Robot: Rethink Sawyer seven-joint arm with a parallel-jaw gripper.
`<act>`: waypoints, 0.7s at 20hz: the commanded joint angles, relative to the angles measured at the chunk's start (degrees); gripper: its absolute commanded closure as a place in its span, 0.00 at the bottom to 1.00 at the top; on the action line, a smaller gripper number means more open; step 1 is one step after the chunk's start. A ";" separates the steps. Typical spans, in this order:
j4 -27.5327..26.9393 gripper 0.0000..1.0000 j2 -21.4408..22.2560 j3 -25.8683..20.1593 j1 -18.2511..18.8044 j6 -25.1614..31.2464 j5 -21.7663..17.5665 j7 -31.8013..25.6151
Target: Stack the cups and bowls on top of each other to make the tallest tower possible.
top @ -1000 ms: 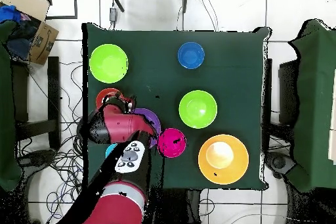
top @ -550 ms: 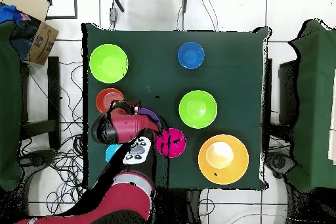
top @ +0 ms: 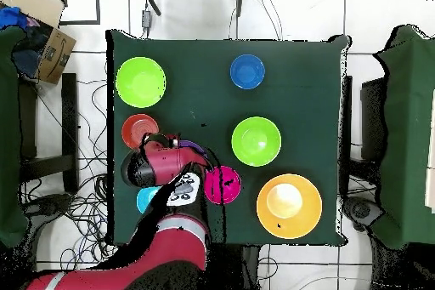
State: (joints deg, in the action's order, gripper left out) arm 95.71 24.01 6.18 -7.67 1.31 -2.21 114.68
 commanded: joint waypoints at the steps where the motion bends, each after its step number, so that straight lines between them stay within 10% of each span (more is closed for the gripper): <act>1: -1.54 0.00 2.00 -8.96 1.04 4.42 -5.14 -0.91; 14: -3.83 0.00 2.54 4.49 -7.02 4.38 -7.02 0.77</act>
State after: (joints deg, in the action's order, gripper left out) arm 95.44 26.65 8.34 -10.99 1.32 -5.10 114.68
